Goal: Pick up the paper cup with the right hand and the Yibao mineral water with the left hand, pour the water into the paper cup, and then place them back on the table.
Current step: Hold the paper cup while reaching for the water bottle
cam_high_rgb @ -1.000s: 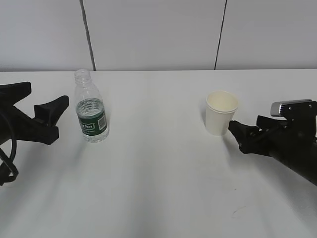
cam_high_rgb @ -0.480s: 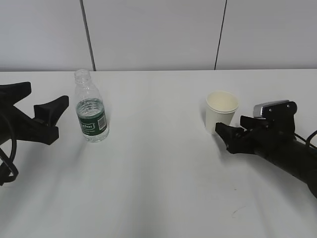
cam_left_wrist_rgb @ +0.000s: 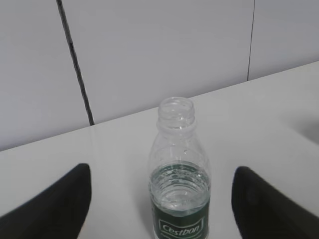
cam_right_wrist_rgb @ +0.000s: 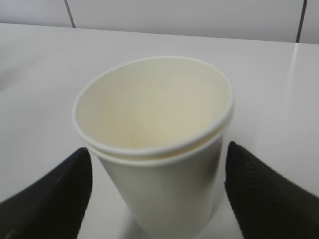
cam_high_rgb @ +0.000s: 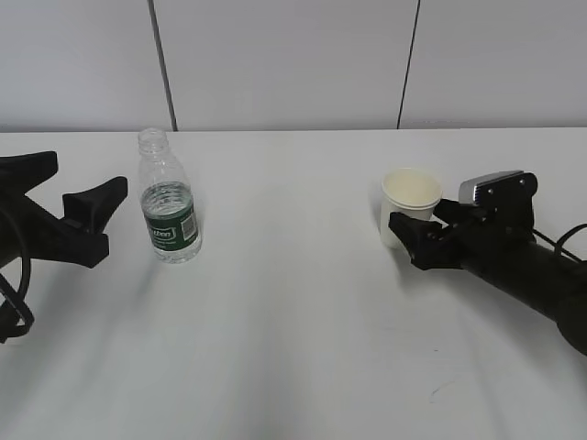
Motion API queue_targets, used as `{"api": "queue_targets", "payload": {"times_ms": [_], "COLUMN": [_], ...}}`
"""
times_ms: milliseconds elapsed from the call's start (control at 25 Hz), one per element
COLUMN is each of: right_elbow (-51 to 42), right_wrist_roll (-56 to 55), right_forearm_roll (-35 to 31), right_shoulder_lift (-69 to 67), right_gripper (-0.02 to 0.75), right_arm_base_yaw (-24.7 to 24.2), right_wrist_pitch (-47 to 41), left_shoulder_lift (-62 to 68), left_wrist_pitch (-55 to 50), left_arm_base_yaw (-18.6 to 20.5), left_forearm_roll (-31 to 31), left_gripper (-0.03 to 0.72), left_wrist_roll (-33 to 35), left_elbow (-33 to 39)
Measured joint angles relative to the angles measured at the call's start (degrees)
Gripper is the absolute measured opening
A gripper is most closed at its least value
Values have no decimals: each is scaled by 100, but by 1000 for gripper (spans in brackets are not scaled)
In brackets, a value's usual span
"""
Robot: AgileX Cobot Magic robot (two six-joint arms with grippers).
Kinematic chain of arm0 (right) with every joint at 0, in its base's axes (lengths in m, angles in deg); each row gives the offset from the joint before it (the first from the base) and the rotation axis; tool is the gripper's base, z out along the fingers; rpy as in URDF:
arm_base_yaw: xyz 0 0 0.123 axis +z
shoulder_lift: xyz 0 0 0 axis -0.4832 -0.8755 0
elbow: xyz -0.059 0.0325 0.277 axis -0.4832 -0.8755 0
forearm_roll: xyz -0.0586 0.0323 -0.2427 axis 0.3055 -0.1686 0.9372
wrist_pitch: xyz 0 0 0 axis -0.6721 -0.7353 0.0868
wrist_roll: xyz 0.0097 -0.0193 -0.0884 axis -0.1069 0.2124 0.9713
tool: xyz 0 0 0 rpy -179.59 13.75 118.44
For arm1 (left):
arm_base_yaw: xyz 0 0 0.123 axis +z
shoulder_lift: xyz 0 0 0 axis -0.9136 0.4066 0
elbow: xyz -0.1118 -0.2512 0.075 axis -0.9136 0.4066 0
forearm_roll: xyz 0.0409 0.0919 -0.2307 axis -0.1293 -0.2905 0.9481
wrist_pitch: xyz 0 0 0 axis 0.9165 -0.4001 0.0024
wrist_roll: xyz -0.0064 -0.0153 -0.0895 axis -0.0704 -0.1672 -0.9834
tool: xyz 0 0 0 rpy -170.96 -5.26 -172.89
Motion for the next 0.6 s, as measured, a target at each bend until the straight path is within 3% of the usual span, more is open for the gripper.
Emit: {"api": "queue_targets", "payload": {"times_ms": [600], "right_elbow": [476], "right_wrist_roll": [0], "right_forearm_roll": [106], "right_shoulder_lift": [-331], "right_gripper": [647], "right_arm_base_yaw": [150], "right_wrist_pitch": [0], "left_shoulder_lift": [0], "left_wrist_pitch": [-5], "left_arm_base_yaw": [0], "left_forearm_roll": [0], "left_gripper": [531], "left_wrist_roll": [0], "left_elbow": [0]}}
